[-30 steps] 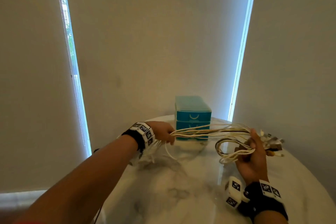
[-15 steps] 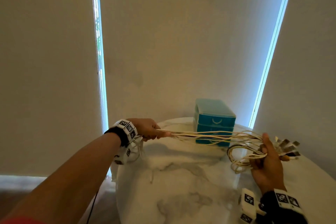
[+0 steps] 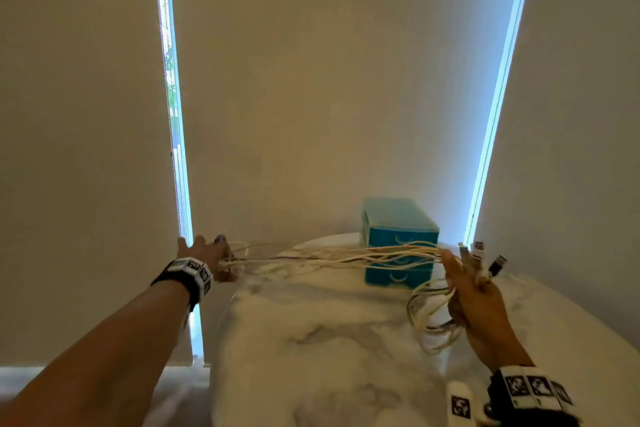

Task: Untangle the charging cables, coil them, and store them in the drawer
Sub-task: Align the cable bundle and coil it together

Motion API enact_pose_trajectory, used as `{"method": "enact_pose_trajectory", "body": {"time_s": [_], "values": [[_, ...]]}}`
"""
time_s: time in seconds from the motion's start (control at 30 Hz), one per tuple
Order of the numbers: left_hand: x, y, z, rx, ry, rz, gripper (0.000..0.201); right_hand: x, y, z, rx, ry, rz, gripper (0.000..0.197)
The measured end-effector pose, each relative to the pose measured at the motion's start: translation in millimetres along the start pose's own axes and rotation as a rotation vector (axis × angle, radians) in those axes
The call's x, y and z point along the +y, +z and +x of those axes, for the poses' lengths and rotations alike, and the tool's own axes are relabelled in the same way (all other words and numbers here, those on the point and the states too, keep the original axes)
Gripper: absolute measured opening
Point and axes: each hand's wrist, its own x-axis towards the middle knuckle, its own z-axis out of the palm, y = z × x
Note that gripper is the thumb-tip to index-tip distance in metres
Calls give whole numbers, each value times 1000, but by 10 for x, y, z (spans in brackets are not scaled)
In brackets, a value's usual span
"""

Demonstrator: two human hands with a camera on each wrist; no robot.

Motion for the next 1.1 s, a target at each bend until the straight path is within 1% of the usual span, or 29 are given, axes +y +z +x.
{"method": "enact_pose_trajectory", "body": {"time_s": [0.03, 0.07, 0.1, 0.13, 0.17, 0.23, 0.33, 0.4, 0.43, 0.47, 0.53, 0.57, 0.6, 0.63, 0.67, 0.7, 0.73, 0.77, 0.83, 0.87, 0.9, 0.93, 0.97, 1.0, 1.03, 1.07, 1.1], "values": [[-53, 227, 4, -106, -23, -20, 90, 14, 56, -56, -67, 53, -69, 44], [-82, 367, 3, -163, -31, -25, 97, 39, 115, -94, -134, 89, -155, 41], [-95, 407, 6, -173, -38, -21, 97, 54, 178, -119, -176, 115, -239, 42], [-94, 342, 3, -173, -26, -1, 99, 84, 227, -113, -191, 117, -301, 42], [-79, 218, 9, -188, -15, 39, 109, 96, 268, -109, -185, 114, -343, 42], [-18, -143, -56, -214, 7, 177, 131, 127, 311, -87, -175, 117, -348, 41], [179, -577, -153, -169, 90, 365, 139, 186, 329, -99, -154, 153, -294, 43], [456, -875, -261, -112, 173, 380, 137, 211, 347, -124, -152, 167, -278, 42], [635, -1028, -325, -95, 233, 349, 134, 213, 356, -132, -152, 177, -279, 43], [831, -1166, -396, -93, 324, 278, 129, 214, 366, -135, -153, 187, -286, 44], [1284, -1385, -578, -103, 556, 18, 125, 194, 390, -148, -168, 200, -309, 45], [1530, -1465, -716, -116, 674, -100, 128, 183, 402, -156, -186, 200, -320, 45], [1769, -1478, -815, -112, 783, -171, 134, 172, 414, -175, -211, 190, -325, 42], [1981, -1459, -896, -83, 886, -186, 141, 149, 425, -199, -242, 171, -329, 38], [2155, -1400, -941, -49, 961, -162, 145, 129, 421, -218, -280, 147, -333, 33], [2287, -1321, -949, -27, 1016, -125, 145, 117, 413, -231, -318, 128, -340, 32], [2376, -1229, -939, -17, 1047, -120, 138, 98, 399, -239, -358, 111, -359, 33], [2435, -1153, -913, -22, 1071, -170, 120, 77, 383, -238, -392, 96, -392, 37], [2495, -1062, -860, -72, 1076, -322, 61, 49, 342, -211, -428, 84, -475, 47], [2502, -1040, -841, -104, 1050, -354, 38, 30, 322, -194, -421, 92, -499, 50], [2491, -1025, -798, -114, 1009, -367, 30, 12, 293, -178, -389, 96, -500, 50], [2451, -1023, -745, -88, 970, -350, 31, 5, 257, -149, -331, 99, -480, 48], [2378, -1032, -668, -36, 927, -316, 31, 18, 207, -107, -252, 103, -424, 44], [2266, -1064, -565, 48, 873, -264, 26, 34, 146, -64, -163, 111, -308, 41], [2115, -1106, -453, 148, 812, -199, 20, 50, 84, -20, -85, 127, -125, 37], [1938, -1145, -342, 242, 750, -142, 15, 70, 27, 18, -41, 154, 120, 33], [1749, -1181, -233, 310, 691, -93, 13, 83, 1, 49, -29, 185, 382, 33]]}}
